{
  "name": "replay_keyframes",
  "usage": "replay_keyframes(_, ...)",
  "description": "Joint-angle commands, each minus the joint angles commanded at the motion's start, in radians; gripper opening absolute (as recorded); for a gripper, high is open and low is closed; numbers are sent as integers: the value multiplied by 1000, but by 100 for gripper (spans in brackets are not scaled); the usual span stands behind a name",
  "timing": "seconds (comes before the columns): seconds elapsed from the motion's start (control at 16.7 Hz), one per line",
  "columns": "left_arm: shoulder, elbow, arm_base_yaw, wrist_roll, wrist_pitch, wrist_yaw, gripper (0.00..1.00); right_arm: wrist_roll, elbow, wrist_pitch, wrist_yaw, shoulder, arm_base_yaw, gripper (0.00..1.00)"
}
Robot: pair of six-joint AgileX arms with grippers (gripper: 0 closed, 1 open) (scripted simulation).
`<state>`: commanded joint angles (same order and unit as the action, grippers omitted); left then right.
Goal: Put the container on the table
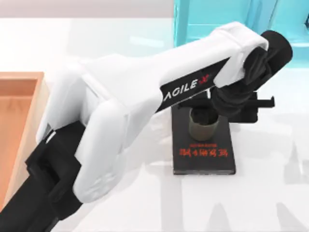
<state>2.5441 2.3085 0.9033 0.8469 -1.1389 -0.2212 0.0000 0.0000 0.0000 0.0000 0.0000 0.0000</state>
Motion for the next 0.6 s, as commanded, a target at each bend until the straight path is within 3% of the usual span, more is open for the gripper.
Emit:
replay_keyframes(0.24, 0, 0, 0, 0, 0, 0, 2, 0, 0, 0, 0, 0, 0, 100)
replay_keyframes(0.6, 0, 0, 0, 0, 0, 0, 0, 0, 0, 0, 0, 0, 0, 100)
